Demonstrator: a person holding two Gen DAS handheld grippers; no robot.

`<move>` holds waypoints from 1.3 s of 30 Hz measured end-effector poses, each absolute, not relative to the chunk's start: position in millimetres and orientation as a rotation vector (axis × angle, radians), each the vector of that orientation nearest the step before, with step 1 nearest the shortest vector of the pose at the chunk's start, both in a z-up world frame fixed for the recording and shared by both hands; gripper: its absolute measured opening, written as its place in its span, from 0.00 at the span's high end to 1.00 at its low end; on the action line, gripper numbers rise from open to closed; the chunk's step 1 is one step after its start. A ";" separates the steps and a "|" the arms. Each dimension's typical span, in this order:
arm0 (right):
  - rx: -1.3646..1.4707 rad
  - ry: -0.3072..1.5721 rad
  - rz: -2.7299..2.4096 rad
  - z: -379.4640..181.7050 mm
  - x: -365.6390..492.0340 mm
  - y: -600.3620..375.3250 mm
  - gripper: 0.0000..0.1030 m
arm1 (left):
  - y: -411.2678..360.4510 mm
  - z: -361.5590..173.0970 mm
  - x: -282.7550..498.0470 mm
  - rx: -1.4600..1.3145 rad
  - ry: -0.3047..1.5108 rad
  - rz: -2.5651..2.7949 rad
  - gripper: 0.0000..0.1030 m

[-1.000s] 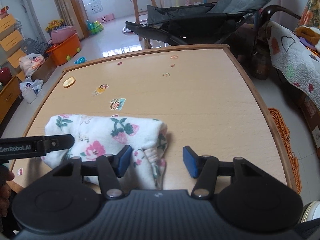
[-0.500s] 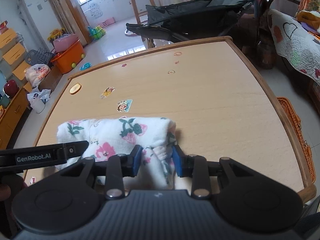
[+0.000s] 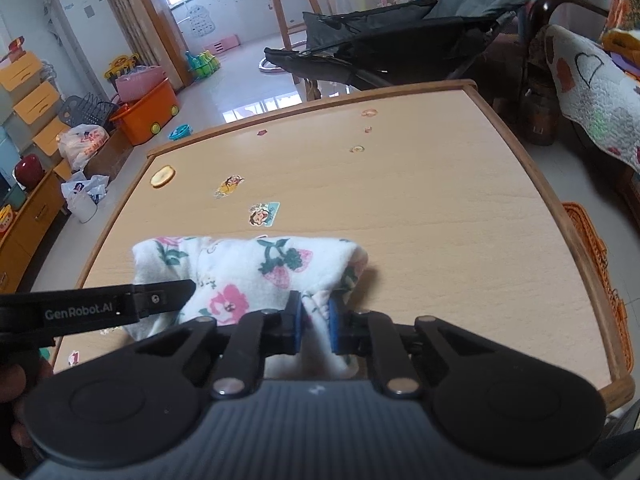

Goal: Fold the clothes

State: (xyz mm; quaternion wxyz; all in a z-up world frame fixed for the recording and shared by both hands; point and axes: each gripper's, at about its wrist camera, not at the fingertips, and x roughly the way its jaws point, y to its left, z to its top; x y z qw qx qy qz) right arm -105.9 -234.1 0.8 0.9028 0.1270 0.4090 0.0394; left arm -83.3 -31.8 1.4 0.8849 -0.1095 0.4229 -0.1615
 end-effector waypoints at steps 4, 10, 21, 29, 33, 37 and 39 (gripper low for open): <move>0.260 0.815 0.093 13.3 -108.2 -232.0 0.90 | -30.2 13.1 -85.8 -0.235 0.860 -0.337 0.75; 0.232 0.740 0.111 45.8 -99.7 -229.7 0.90 | -28.1 46.5 -84.0 -0.237 0.783 -0.339 0.75; 0.180 0.635 0.125 83.9 -29.4 -226.9 0.90 | -29.2 88.7 -22.7 -0.234 0.673 -0.291 0.75; 0.163 0.648 0.118 66.2 32.2 -225.6 0.90 | -35.6 76.6 44.0 -0.208 0.686 -0.239 0.75; 0.164 0.666 0.106 48.2 56.1 -225.5 0.90 | -40.0 59.5 75.7 -0.187 0.707 -0.227 0.75; 0.167 0.702 0.094 26.2 71.8 -227.3 0.90 | -43.4 36.6 98.0 -0.176 0.756 -0.220 0.75; 0.169 0.717 0.091 15.1 75.0 -227.5 0.90 | -44.2 27.6 104.0 -0.168 0.766 -0.214 0.75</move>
